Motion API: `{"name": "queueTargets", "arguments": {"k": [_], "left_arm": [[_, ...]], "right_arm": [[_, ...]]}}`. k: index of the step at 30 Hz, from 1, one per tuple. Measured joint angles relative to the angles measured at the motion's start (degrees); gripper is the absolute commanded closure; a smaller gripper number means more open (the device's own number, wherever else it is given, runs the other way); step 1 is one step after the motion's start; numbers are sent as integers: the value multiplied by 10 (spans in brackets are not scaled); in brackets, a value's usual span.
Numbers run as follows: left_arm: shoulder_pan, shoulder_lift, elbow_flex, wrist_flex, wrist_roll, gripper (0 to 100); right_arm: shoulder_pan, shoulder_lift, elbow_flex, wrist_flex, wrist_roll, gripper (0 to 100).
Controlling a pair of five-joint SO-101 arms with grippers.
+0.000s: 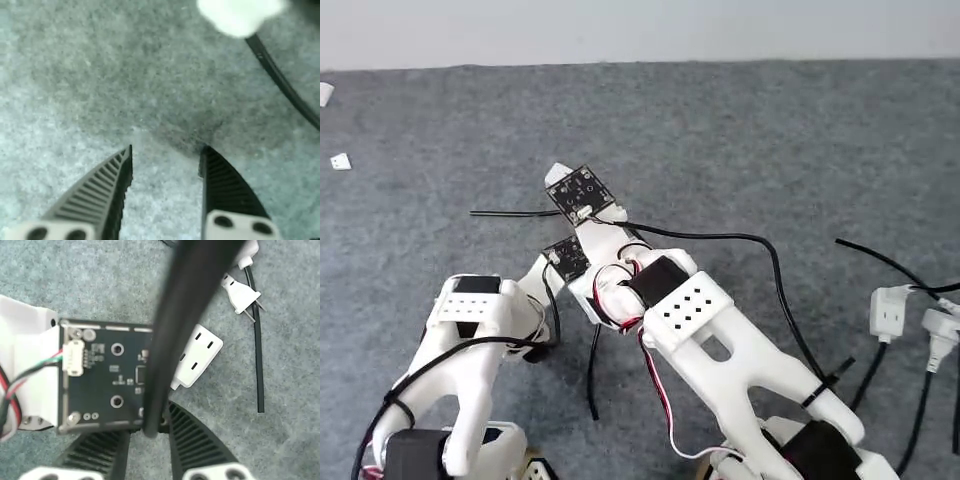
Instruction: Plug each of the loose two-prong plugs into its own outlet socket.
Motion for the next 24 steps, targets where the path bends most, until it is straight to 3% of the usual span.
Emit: {"name": "queueTargets", "arguments": {"k": [3,9,24], "left_arm": [[1,0,0,-12,11,794],[-23,-4,0,-90,121,794],[-26,-7,0,-99,130,794]], "right_arm": [[11,0,0,-18,0,990],[69,45,-7,-74,11,990],[99,214,-150,-83,18,990]]}}
